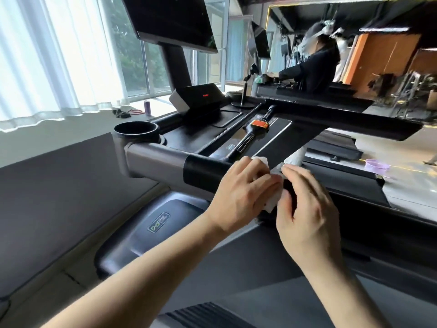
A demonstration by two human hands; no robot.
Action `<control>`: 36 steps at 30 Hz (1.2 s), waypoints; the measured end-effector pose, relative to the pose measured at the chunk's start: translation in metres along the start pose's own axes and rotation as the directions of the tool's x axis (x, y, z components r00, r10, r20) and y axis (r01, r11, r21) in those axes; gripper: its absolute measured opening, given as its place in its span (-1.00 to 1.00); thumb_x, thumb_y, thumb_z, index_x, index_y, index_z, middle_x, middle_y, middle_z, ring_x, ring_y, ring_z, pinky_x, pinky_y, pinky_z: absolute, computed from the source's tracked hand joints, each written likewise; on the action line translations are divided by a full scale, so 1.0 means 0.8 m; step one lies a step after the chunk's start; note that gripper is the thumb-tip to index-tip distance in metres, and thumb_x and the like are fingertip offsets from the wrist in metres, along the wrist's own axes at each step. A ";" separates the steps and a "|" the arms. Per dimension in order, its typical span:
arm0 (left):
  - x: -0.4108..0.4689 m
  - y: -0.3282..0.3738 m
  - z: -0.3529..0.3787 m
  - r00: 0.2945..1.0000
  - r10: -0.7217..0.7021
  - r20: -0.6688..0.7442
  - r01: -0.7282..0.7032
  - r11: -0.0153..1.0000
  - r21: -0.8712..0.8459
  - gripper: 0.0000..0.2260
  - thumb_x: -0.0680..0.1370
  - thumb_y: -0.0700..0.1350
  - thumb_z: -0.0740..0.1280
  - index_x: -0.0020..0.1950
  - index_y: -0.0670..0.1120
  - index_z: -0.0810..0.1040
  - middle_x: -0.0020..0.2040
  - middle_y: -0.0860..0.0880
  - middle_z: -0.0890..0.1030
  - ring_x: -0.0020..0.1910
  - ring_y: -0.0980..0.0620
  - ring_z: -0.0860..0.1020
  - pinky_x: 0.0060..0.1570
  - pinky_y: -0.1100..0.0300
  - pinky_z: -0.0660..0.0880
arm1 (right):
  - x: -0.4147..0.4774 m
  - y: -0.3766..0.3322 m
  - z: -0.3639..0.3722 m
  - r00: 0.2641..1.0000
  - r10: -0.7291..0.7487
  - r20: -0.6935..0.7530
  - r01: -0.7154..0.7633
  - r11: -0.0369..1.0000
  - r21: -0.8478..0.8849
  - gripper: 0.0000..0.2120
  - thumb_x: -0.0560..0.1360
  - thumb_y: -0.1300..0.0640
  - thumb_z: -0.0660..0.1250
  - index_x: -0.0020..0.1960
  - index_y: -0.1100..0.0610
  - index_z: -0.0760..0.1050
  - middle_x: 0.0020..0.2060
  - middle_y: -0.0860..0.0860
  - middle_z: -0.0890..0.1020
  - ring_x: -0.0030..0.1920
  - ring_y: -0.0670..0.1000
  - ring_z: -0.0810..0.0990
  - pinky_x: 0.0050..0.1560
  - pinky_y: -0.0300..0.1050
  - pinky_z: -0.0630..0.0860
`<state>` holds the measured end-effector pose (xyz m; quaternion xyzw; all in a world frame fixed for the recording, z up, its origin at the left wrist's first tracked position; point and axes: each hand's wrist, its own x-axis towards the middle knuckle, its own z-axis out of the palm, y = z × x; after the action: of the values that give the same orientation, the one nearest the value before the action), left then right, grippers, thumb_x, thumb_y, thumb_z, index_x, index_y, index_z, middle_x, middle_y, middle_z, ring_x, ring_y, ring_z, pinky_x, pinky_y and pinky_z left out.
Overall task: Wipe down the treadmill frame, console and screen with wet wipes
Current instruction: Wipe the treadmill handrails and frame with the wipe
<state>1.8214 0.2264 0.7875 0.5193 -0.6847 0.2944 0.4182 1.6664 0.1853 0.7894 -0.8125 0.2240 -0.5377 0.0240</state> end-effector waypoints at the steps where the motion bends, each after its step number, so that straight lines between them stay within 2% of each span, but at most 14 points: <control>1: -0.001 -0.005 -0.006 1.000 0.014 0.007 -0.014 1.000 0.012 -0.84 0.66 -0.14 0.37 0.12 -0.16 0.71 0.01 -0.13 0.60 -0.11 -0.13 0.48 -0.05 0.01 0.46 | 0.001 0.002 -0.001 1.000 0.000 0.018 0.000 1.000 -0.001 -0.63 0.54 0.29 0.24 0.33 0.29 0.54 0.28 0.14 0.61 0.29 0.11 0.58 0.37 -0.05 0.46; 4: -0.006 -0.020 -0.031 0.999 0.014 0.044 -0.012 1.000 -0.026 -0.86 0.64 -0.18 0.41 0.15 -0.16 0.70 0.10 -0.05 0.68 -0.02 -0.09 0.60 0.05 0.07 0.53 | 0.010 0.002 -0.001 0.985 -0.026 0.168 0.025 1.000 0.008 -0.50 0.52 0.22 0.34 0.45 0.23 0.45 0.42 0.10 0.52 0.41 0.07 0.50 0.43 0.00 0.43; 7: -0.010 -0.033 -0.059 0.992 -0.074 0.105 0.079 0.996 -0.048 -0.89 0.61 -0.16 0.44 0.12 -0.13 0.67 0.08 0.04 0.69 0.05 0.02 0.64 0.11 0.12 0.55 | 0.032 -0.014 0.011 0.941 -0.094 0.326 0.104 0.994 -0.014 -0.36 0.47 0.12 0.43 0.52 0.13 0.38 0.47 0.03 0.46 0.45 0.02 0.43 0.48 -0.10 0.33; 9: -0.010 -0.042 -0.072 0.983 -0.126 0.133 0.130 0.991 -0.022 -0.84 0.59 -0.08 0.44 0.09 -0.13 0.61 0.05 0.03 0.64 0.03 0.00 0.61 0.09 0.11 0.53 | 0.045 -0.026 0.027 0.914 -0.131 0.383 0.149 0.989 -0.017 -0.41 0.47 0.08 0.43 0.48 0.09 0.43 0.42 0.00 0.53 0.40 0.00 0.47 0.47 -0.11 0.32; 12: -0.006 -0.062 -0.088 0.979 -0.130 0.155 0.119 0.990 0.074 -0.73 0.52 -0.04 0.53 0.06 -0.15 0.56 0.06 -0.01 0.57 0.05 -0.05 0.55 0.08 0.10 0.49 | 0.059 -0.038 0.048 0.889 -0.153 0.432 0.166 0.986 0.007 -0.68 0.54 0.07 0.36 0.27 0.10 0.58 0.18 0.00 0.67 0.19 0.07 0.60 0.30 -0.05 0.43; 14: -0.004 -0.077 -0.098 0.971 -0.096 0.219 0.071 0.990 0.121 -0.70 0.52 0.06 0.49 0.09 -0.13 0.58 0.07 0.01 0.60 0.06 -0.05 0.57 0.08 0.11 0.49 | 0.061 -0.042 0.059 0.898 -0.185 0.399 0.200 0.980 0.005 -0.84 0.59 0.07 0.35 0.06 0.13 0.64 -0.02 0.03 0.69 0.00 0.14 0.61 0.15 0.04 0.49; 16: -0.003 -0.092 -0.107 0.952 -0.057 0.300 0.021 0.992 0.121 -0.70 0.53 0.11 0.43 0.12 -0.07 0.63 0.10 0.07 0.64 0.10 -0.02 0.60 0.13 0.11 0.50 | 0.063 -0.045 0.067 0.914 -0.207 0.350 0.237 0.970 -0.045 -0.86 0.57 0.08 0.39 -0.07 0.13 0.66 -0.12 0.05 0.66 -0.08 0.15 0.59 0.08 0.07 0.51; 19: 0.005 -0.105 -0.117 0.936 -0.030 0.352 0.006 0.997 0.072 -0.73 0.54 0.08 0.38 0.13 -0.04 0.65 0.13 0.11 0.65 0.16 0.01 0.60 0.19 0.08 0.50 | 0.070 -0.052 0.076 0.926 -0.215 0.310 0.260 0.959 -0.113 -0.91 0.48 0.10 0.47 -0.09 0.13 0.66 -0.16 0.05 0.63 -0.10 0.12 0.57 0.02 0.05 0.48; 22: 0.019 -0.106 -0.112 0.923 0.004 0.384 -0.017 0.999 0.030 -0.74 0.53 0.06 0.37 0.10 -0.07 0.66 0.07 0.05 0.68 0.08 -0.04 0.62 0.15 0.06 0.50 | 0.070 -0.051 0.071 0.947 -0.182 0.266 0.226 0.963 -0.147 -0.85 0.52 0.05 0.38 -0.13 0.13 0.62 -0.21 0.03 0.62 -0.15 0.11 0.55 -0.09 0.02 0.40; 26: 0.033 -0.097 -0.094 0.895 0.126 0.428 -0.121 0.992 -0.041 -0.74 0.55 0.06 0.40 0.15 -0.04 0.67 0.12 0.04 0.67 0.12 -0.06 0.61 0.16 -0.02 0.52 | 0.041 -0.027 0.033 0.973 -0.098 0.209 0.152 0.954 -0.259 -0.91 0.52 0.08 0.46 -0.05 0.09 0.67 -0.10 -0.06 0.70 -0.06 0.09 0.55 -0.05 0.05 0.41; 30: 0.033 -0.090 -0.083 0.896 0.212 0.391 -0.176 0.976 -0.126 -0.78 0.58 0.06 0.37 0.13 -0.02 0.64 0.12 0.09 0.63 0.13 -0.03 0.58 0.16 -0.02 0.49 | 0.000 0.013 -0.031 0.997 0.002 0.083 0.034 0.908 -0.417 -0.84 0.48 0.02 0.49 0.02 0.06 0.69 0.04 -0.12 0.71 0.00 0.09 0.57 -0.03 0.04 0.41; 33: 0.031 -0.090 -0.081 0.932 0.189 0.310 -0.165 0.981 -0.103 -0.81 0.59 0.06 0.33 -0.05 -0.01 0.65 -0.02 0.11 0.62 0.01 -0.01 0.58 0.04 0.00 0.48 | -0.024 0.024 -0.060 0.995 0.092 -0.043 -0.100 0.821 -0.562 -0.88 0.47 0.18 0.48 0.01 0.10 0.69 0.02 -0.03 0.69 0.00 0.15 0.57 -0.03 0.06 0.43; 36: 0.037 -0.085 -0.074 0.948 0.152 0.279 -0.125 0.986 -0.114 -0.79 0.58 0.06 0.32 -0.12 -0.02 0.65 -0.10 0.11 0.62 -0.06 -0.01 0.57 -0.03 0.01 0.46 | -0.024 0.002 -0.038 0.967 0.181 -0.181 -0.255 0.739 -0.624 -0.83 0.39 0.37 0.49 -0.11 0.13 0.65 -0.13 0.05 0.57 -0.10 0.20 0.51 -0.10 0.06 0.40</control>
<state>1.8995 0.2430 0.8397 0.4867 -0.7861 0.2118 0.3169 1.6330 0.1976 0.7852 -0.7090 0.4889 -0.4651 -0.2047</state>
